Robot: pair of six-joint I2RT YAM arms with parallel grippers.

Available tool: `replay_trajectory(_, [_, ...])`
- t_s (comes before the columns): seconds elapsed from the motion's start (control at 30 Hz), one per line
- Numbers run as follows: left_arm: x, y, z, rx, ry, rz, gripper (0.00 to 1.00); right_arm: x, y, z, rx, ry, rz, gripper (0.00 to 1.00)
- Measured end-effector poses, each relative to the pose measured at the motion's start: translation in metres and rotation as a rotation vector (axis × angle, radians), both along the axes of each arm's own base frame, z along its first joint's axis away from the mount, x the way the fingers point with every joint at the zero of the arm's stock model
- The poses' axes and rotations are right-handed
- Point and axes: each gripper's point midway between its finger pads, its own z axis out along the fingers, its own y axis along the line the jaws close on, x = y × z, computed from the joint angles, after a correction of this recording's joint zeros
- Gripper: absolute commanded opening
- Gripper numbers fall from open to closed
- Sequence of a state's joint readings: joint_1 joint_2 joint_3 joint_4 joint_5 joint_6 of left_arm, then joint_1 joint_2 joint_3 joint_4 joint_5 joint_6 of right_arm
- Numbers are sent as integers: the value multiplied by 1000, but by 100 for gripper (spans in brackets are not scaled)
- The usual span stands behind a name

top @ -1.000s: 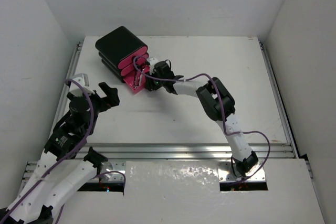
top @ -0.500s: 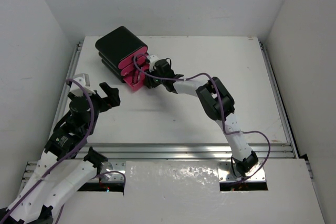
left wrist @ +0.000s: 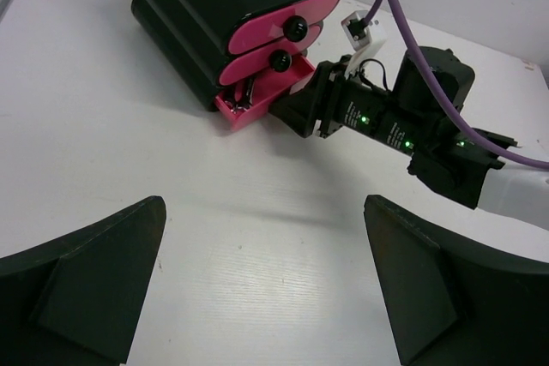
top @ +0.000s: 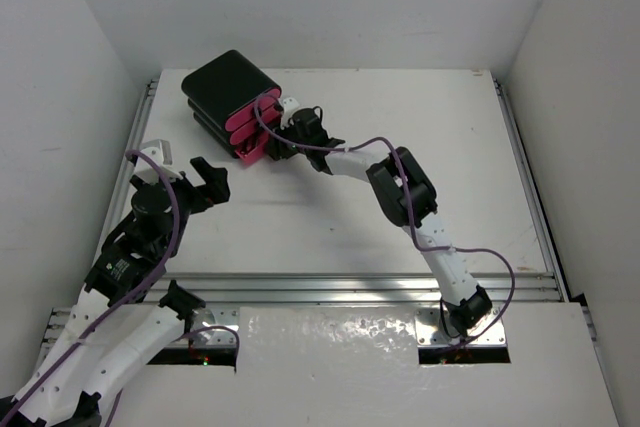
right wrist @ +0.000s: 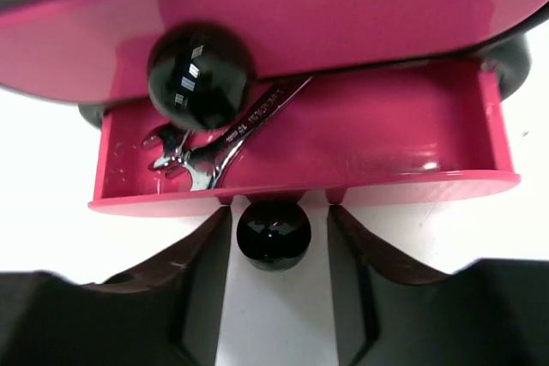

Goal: Sort the tools into containers

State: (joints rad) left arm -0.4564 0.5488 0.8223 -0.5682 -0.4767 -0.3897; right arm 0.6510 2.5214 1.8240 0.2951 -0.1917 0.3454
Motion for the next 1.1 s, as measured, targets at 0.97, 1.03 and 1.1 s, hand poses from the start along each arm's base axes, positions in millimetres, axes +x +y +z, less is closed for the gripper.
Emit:
replay_trajectory(0.97, [-1,-5,0,3,-3,-32,99,5,-30,-4,319,135,-132,27])
replay_trajectory(1.03, [-1,-5,0,3,-3,-32,99,11,-30,-2,337,142,-141,8])
replay_trajectory(1.1, [-1,-5,0,3,-3,-32,99,11,-29,-2,355,163,-152,5])
